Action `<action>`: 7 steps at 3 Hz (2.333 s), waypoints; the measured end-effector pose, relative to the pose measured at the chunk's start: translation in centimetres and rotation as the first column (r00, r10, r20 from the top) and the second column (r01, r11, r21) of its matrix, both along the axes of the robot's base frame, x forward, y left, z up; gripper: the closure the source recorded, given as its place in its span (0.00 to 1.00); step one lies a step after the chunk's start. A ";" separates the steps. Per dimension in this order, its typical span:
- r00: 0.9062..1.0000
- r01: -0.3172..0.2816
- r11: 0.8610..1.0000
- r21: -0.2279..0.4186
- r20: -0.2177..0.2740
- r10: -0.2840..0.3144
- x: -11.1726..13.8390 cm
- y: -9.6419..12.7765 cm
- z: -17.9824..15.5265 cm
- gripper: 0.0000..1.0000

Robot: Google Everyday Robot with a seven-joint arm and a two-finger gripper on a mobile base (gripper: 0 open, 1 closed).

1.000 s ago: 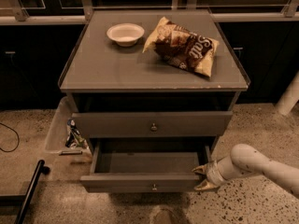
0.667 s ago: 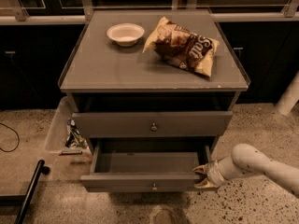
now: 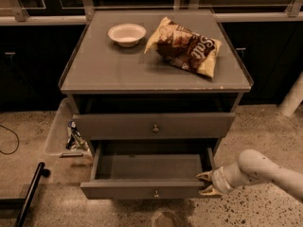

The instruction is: Open middle drawer

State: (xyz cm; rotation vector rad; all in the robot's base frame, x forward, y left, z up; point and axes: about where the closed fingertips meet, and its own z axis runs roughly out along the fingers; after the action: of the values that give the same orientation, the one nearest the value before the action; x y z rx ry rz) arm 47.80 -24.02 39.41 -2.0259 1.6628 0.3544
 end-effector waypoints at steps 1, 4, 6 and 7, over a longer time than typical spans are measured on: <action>1.000 -0.005 1.000 -0.004 -0.002 0.005 -1.6 -0.3 -0.1 1.00; 0.999 -0.012 1.000 0.011 -0.042 0.013 1.0 0.1 0.6 0.54; 0.989 -0.145 0.989 -0.032 -0.040 0.144 -4.7 -0.2 0.6 0.96; 0.986 -0.162 0.986 -0.035 -0.037 0.161 -6.4 -0.6 0.5 1.00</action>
Offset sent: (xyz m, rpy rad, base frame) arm -0.0157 -0.0035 -0.0006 -0.0039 0.0025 0.0049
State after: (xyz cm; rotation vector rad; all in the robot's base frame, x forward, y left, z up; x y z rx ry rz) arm 41.43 -24.63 39.96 -2.2015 1.5398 0.4180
